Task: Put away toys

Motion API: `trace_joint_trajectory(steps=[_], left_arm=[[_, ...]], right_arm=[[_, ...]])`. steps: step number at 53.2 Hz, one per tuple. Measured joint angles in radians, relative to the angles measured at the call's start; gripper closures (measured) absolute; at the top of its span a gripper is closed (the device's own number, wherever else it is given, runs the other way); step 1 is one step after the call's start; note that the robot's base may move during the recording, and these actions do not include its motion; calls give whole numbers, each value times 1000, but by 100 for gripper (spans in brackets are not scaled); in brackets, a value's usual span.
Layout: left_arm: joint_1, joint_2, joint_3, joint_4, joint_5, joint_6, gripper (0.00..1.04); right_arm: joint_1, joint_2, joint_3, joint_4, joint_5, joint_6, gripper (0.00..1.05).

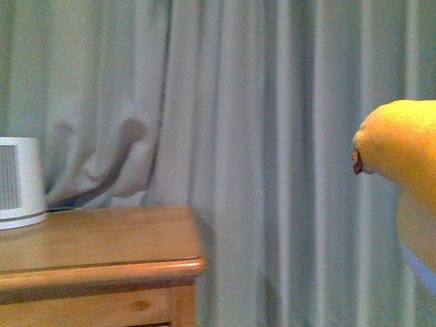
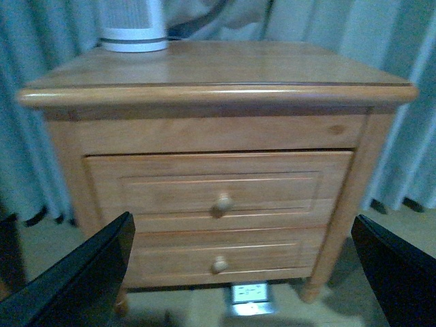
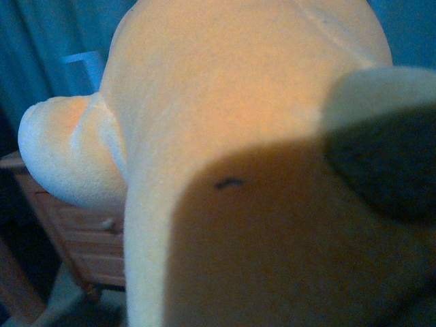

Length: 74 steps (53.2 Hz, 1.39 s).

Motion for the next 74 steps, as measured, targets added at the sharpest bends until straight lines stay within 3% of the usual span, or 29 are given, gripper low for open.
trace_joint_trajectory(steps=[74], left_arm=[[-2, 1, 0, 0, 1, 0, 6]], right_arm=[[0, 0, 0, 1, 2, 0, 84]])
